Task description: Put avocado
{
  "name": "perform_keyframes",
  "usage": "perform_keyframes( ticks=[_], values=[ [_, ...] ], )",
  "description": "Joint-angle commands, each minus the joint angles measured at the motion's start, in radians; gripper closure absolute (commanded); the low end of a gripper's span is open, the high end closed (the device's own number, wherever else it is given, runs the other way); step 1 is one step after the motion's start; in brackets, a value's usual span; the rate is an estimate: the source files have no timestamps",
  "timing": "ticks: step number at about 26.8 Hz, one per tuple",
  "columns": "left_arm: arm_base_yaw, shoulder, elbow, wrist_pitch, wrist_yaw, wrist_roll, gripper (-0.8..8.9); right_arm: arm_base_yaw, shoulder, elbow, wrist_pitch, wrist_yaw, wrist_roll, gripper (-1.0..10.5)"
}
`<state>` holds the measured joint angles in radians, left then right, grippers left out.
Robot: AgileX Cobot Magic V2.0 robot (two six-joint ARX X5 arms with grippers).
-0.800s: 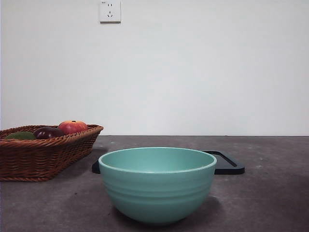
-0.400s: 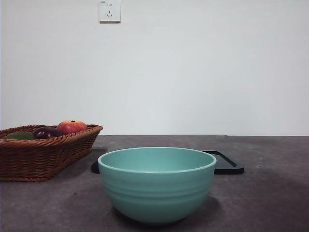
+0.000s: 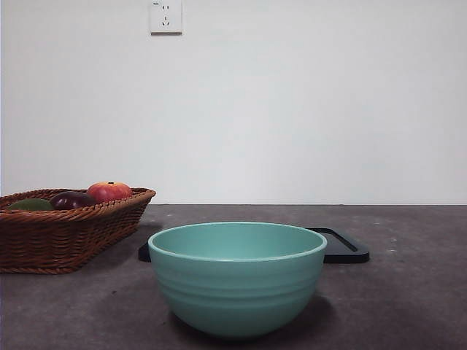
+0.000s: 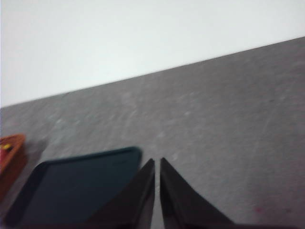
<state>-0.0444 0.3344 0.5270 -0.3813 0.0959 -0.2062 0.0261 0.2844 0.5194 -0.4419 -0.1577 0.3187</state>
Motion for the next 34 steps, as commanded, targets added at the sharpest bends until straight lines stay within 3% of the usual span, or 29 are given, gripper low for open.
perform_keyframes(
  ticks=[1, 11, 16, 24, 26, 27, 28, 30, 31, 32, 34],
  values=[
    [-0.003, 0.079, 0.106, -0.026, 0.061, -0.012, 7.96, 0.019, 0.077, 0.074, -0.037, -0.041, 0.005, 9.3],
    [-0.003, 0.324, 0.343, -0.208, 0.333, 0.014, 7.96, 0.123, 0.322, 0.295, -0.163, -0.224, -0.119, 9.3],
    [-0.022, 0.411, 0.396, -0.277, 0.453, 0.050, 7.96, 0.197, 0.410, 0.359, -0.210, -0.282, -0.130, 9.3],
    [-0.075, 0.470, 0.401, -0.331, 0.500, 0.056, 7.90, 0.286, 0.472, 0.366, -0.217, -0.287, -0.128, 9.3],
    [-0.075, 0.470, 0.401, -0.354, 0.500, 0.057, 7.67, 0.286, 0.471, 0.366, -0.217, -0.286, -0.128, 9.3],
    [-0.075, 0.470, 0.401, -0.363, 0.500, 0.060, 7.11, 0.286, 0.471, 0.366, -0.217, -0.287, -0.128, 9.2],
    [-0.075, 0.470, 0.401, -0.371, 0.500, 0.060, 5.98, 0.286, 0.471, 0.366, -0.217, -0.286, -0.128, 8.0],
    [-0.075, 0.469, 0.401, -0.386, 0.507, 0.059, 3.43, 0.286, 0.471, 0.366, -0.217, -0.287, -0.111, 4.1],
    [-0.075, 0.469, 0.401, -0.389, 0.511, 0.059, 2.68, 0.286, 0.471, 0.366, -0.219, -0.288, -0.109, 2.7],
    [-0.075, 0.469, 0.401, -0.389, 0.511, 0.059, 2.25, 0.286, 0.470, 0.366, -0.226, -0.288, -0.109, 1.9],
    [-0.075, 0.469, 0.401, -0.389, 0.511, 0.059, 2.20, 0.286, 0.470, 0.366, -0.239, -0.288, -0.109, 1.9]
  ],
)
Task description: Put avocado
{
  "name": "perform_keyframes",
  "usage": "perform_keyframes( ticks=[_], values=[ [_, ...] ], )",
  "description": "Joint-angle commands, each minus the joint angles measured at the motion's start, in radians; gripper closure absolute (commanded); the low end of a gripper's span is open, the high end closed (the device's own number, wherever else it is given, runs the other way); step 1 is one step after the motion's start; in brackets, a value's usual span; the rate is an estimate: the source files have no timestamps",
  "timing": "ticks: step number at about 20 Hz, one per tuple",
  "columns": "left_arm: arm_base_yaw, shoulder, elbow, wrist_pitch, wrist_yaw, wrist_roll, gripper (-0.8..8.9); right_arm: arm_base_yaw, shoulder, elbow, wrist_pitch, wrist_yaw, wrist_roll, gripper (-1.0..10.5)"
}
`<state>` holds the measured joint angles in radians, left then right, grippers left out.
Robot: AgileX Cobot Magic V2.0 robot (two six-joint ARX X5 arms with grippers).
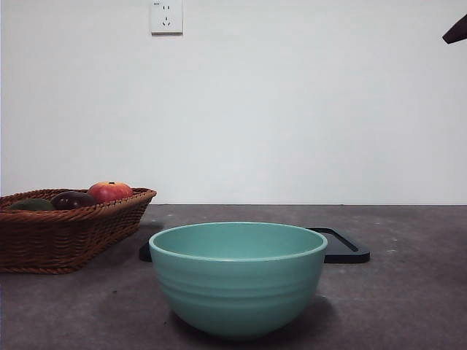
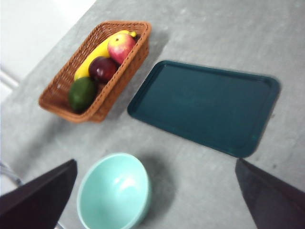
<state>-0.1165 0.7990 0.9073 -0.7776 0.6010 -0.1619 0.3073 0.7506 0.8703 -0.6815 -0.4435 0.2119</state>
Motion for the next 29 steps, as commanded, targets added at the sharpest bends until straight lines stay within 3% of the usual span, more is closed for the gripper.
perform_keyframes(
  ticks=[1, 6, 11, 15, 23, 29],
  values=[
    [-0.003, 0.005, 0.021, 0.007, 0.006, 0.015, 2.20, 0.005, 0.003, 0.015, 0.000, -0.002, -0.003, 1.9],
    [-0.003, 0.006, 0.021, -0.004, -0.020, 0.016, 2.25, 0.005, 0.004, 0.015, -0.001, -0.002, -0.003, 1.9],
    [-0.003, 0.076, 0.051, -0.112, -0.263, 0.031, 2.26, 0.005, 0.004, 0.015, 0.000, -0.002, -0.003, 1.9],
    [-0.003, 0.240, 0.091, -0.146, -0.389, 0.031, 2.26, 0.005, 0.004, 0.015, 0.000, -0.012, -0.003, 1.9],
    [-0.003, 0.629, 0.150, -0.025, -0.422, 0.018, 2.32, 0.005, 0.004, 0.015, 0.000, -0.014, -0.003, 1.9],
    [-0.003, 0.800, 0.150, 0.096, -0.421, -0.002, 2.58, 0.005, 0.004, 0.015, 0.000, -0.013, -0.003, 1.9]
  ],
)
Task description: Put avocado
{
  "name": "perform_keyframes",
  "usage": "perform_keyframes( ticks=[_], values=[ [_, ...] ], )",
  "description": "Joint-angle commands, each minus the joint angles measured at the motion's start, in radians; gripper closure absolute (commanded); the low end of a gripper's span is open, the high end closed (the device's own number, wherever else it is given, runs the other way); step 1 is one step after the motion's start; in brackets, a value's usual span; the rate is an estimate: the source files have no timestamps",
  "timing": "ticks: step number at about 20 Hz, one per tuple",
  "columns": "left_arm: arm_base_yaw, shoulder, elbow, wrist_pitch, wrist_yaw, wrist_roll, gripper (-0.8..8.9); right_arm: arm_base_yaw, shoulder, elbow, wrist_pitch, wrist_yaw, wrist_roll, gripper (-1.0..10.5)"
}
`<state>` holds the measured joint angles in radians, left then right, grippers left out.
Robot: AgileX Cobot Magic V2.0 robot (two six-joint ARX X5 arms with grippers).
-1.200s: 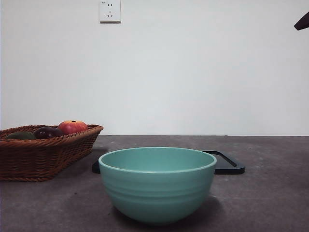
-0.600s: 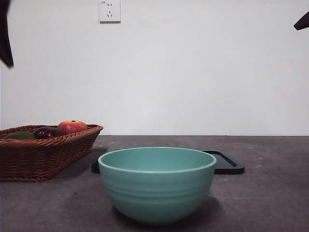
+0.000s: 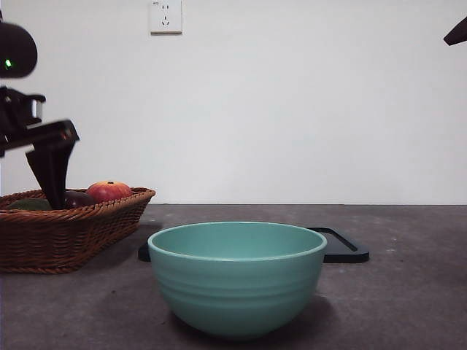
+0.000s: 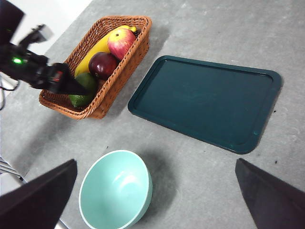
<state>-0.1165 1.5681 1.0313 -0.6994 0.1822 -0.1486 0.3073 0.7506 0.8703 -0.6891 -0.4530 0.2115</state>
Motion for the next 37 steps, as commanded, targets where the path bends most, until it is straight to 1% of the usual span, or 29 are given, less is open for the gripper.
perform_keyframes(
  ticks=[1, 6, 8, 11, 13, 16, 19, 22, 25, 28, 30, 37],
  values=[
    [-0.003, 0.043, 0.026, 0.033, -0.002, -0.020, 2.58, 0.005, 0.004, 0.015, 0.007, -0.004, -0.003, 1.9],
    [-0.004, 0.078, 0.026, 0.055, -0.002, -0.034, 2.67, 0.005, 0.004, 0.015, 0.008, -0.003, -0.003, 1.9],
    [-0.004, 0.088, 0.026, 0.056, -0.002, -0.055, 3.35, 0.005, 0.004, 0.015, 0.008, -0.003, -0.003, 1.9],
    [-0.006, 0.088, 0.028, 0.050, -0.002, -0.055, 5.19, 0.005, 0.004, 0.015, 0.008, -0.002, -0.003, 1.9],
    [-0.005, 0.087, 0.030, 0.038, -0.002, -0.054, 5.97, 0.005, 0.004, 0.015, 0.008, -0.003, -0.003, 1.9],
    [-0.005, 0.084, 0.065, -0.013, -0.002, -0.039, 5.99, 0.005, 0.004, 0.015, 0.008, -0.003, -0.004, 1.9],
    [-0.005, 0.051, 0.143, -0.097, -0.001, -0.013, 5.99, 0.005, 0.004, 0.015, 0.010, -0.002, -0.011, 1.9],
    [-0.014, -0.023, 0.230, -0.203, 0.003, -0.009, 5.99, 0.005, 0.004, 0.015, 0.009, -0.002, -0.010, 1.9],
    [-0.046, -0.127, 0.243, -0.220, 0.040, -0.010, 5.99, 0.005, 0.004, 0.015, 0.009, -0.002, -0.010, 1.9],
    [-0.127, -0.222, 0.243, -0.230, 0.105, -0.028, 5.99, 0.005, 0.004, 0.015, 0.008, -0.002, -0.010, 1.9],
    [-0.210, -0.255, 0.243, -0.229, 0.107, -0.061, 5.99, 0.005, 0.004, 0.015, 0.008, -0.003, -0.007, 1.9],
    [-0.540, -0.212, 0.243, -0.223, 0.103, -0.108, 5.99, 0.005, -0.001, 0.015, 0.008, -0.003, -0.006, 1.9]
  ],
)
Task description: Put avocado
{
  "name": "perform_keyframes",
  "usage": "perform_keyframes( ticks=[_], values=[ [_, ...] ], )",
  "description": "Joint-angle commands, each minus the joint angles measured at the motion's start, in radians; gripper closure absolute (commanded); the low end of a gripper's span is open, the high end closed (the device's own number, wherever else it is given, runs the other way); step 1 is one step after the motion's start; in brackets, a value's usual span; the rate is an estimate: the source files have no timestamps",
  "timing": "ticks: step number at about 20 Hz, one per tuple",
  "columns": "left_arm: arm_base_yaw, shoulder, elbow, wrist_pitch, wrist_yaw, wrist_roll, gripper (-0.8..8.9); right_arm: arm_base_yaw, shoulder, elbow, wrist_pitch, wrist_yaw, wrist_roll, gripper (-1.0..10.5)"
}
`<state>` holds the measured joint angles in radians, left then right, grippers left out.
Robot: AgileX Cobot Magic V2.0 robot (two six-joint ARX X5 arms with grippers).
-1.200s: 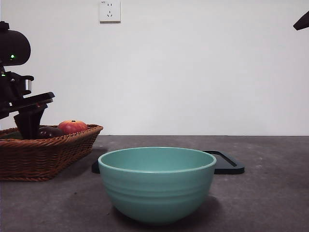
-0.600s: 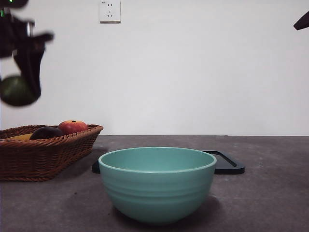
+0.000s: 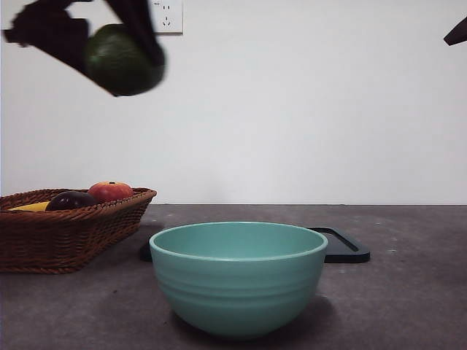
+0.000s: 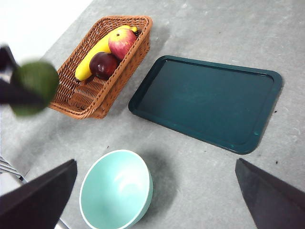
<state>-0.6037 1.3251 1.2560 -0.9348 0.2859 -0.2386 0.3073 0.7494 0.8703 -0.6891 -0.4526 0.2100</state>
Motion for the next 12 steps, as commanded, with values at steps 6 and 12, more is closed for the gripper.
perform_keyframes(
  ticks=[6, 12],
  values=[
    [-0.244, 0.181, 0.018, 0.067, -0.033, -0.018, 5.99, 0.005, -0.021, 0.015, 0.008, -0.003, -0.005, 1.9],
    [-0.325, 0.369, 0.018, 0.147, -0.058, -0.012, 5.99, 0.005, -0.021, 0.015, 0.008, -0.003, -0.006, 1.9]
  ],
)
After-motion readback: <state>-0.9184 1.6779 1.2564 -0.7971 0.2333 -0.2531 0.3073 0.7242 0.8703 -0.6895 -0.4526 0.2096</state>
